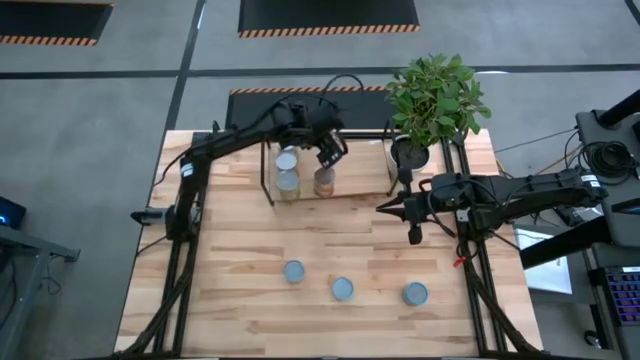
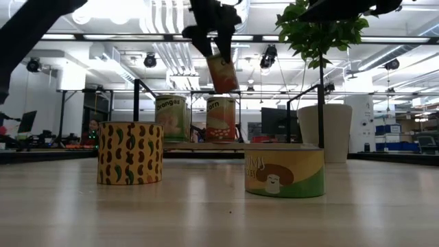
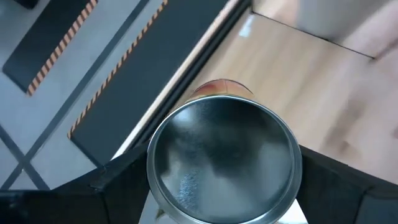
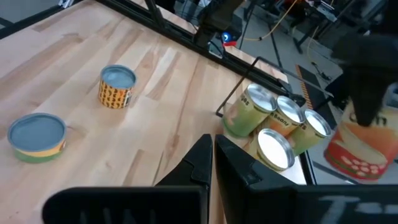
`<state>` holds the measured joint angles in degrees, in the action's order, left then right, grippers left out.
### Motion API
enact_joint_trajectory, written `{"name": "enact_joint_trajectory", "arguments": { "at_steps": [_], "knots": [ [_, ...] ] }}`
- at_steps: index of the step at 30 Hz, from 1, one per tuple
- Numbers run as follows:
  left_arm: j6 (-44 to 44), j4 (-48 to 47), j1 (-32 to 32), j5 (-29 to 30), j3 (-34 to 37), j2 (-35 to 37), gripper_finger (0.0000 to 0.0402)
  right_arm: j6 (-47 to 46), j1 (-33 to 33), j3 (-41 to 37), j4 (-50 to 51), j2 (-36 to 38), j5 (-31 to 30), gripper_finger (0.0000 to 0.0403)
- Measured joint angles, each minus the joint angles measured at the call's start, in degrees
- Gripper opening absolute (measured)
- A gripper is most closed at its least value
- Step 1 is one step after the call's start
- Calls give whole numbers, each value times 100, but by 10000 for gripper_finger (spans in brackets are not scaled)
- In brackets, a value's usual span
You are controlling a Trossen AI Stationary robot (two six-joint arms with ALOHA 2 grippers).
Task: Pick and place cans onto a shelf
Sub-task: Put the canned corn on the shelf
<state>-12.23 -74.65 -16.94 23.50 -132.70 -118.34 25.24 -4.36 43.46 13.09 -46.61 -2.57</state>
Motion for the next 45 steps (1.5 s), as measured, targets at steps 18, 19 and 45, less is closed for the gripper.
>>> {"name": "enact_joint_trajectory", "arguments": {
  "at_steps": [18,19,45],
  "knots": [
    [367,4,-526,-522,9,-1098,315,0,0,-2,-3,-2,-4,9],
    [381,-27,-524,-546,9,-1131,315,5,0,-2,-3,-2,-4,9],
    [475,-85,-510,-561,-25,-1270,341,23,0,-4,2,-2,-42,9]
  ]
}}
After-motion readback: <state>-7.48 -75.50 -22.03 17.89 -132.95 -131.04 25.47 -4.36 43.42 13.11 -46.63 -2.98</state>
